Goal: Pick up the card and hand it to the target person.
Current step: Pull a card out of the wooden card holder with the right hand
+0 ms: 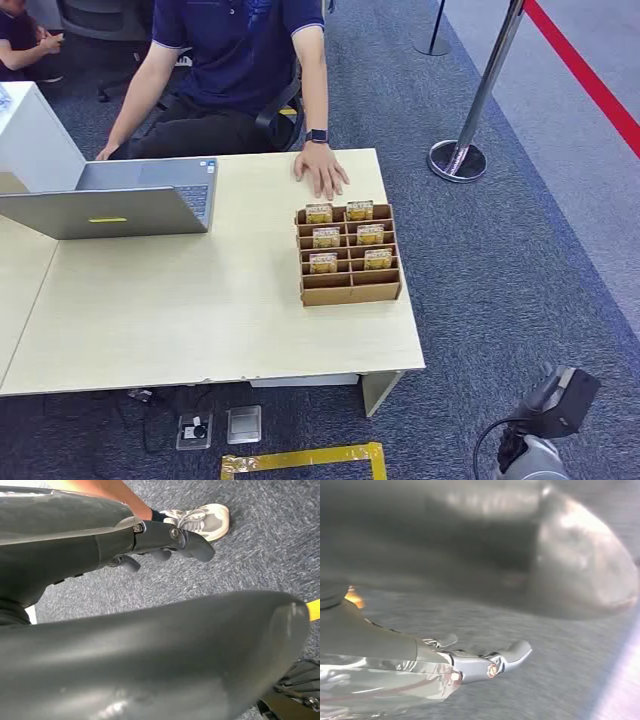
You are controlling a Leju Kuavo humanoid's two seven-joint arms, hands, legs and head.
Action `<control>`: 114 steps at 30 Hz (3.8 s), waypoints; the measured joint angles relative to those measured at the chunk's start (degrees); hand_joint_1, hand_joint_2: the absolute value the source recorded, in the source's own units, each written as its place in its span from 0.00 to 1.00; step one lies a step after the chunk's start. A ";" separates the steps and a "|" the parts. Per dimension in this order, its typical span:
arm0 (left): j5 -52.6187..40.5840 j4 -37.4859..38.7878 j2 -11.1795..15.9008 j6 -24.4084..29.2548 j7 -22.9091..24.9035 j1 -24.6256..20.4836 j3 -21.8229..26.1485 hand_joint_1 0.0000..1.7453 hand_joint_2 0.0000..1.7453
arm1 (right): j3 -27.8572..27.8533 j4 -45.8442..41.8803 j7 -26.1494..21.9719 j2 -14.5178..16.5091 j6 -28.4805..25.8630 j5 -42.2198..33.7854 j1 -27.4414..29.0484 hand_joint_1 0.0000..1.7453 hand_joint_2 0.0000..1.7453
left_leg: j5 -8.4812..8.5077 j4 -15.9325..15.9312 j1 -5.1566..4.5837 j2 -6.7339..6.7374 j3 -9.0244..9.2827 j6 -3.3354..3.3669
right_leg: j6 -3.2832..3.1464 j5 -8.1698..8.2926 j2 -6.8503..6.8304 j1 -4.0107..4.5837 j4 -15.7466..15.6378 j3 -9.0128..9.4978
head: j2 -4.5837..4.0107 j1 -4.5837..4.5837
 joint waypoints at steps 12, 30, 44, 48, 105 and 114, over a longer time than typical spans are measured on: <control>0.00 0.00 -0.04 0.09 0.00 0.00 0.04 0.00 0.00 | 0.74 -0.04 0.52 -0.09 -0.83 1.65 -0.09 0.00 0.00 | 0.00 0.00 0.00 0.00 0.00 0.00 | 0.00 0.00 0.00 0.00 0.00 0.00 | 0.00 0.00; -0.01 0.00 -0.28 0.58 0.01 -0.03 0.40 0.00 0.00 | 5.79 0.29 4.81 -0.86 -4.56 9.70 -1.23 0.00 0.00 | 0.00 0.00 0.00 0.00 0.01 0.00 | 0.00 0.00 0.00 0.00 0.00 0.00 | 0.00 0.00; -0.82 0.00 -1.36 1.65 0.56 -0.06 0.48 0.00 0.00 | 13.77 5.33 18.01 -2.16 -13.54 25.10 -5.59 0.00 1.00 | 0.00 0.01 0.00 -0.01 0.00 0.00 | 0.00 0.00 0.00 0.00 0.00 0.00 | 0.00 -0.01; -1.17 0.00 -1.51 1.68 0.76 -0.07 0.48 0.00 0.00 | 14.29 6.91 22.13 -2.16 -13.49 31.05 -7.52 0.00 1.00 | 0.01 0.01 0.00 -0.01 0.01 0.00 | 0.00 0.01 0.00 0.00 0.00 0.00 | 0.00 -0.01; -2.43 0.00 -2.03 1.58 0.54 -0.36 0.91 0.00 0.00 | 18.66 29.05 30.96 3.50 -0.61 37.93 -23.73 0.80 1.00 | 0.04 0.02 0.00 -0.04 -0.02 -0.01 | -0.01 0.01 -0.01 0.00 0.04 -0.02 | 0.00 0.02; -1.87 0.02 -2.10 1.61 0.52 -0.36 1.58 0.00 0.00 | 19.58 32.14 32.55 3.69 -1.77 40.55 -25.14 0.58 1.00 | 0.05 0.02 0.00 -0.04 -0.01 -0.01 | -0.01 0.01 -0.01 0.00 0.04 -0.02 | 0.00 -0.02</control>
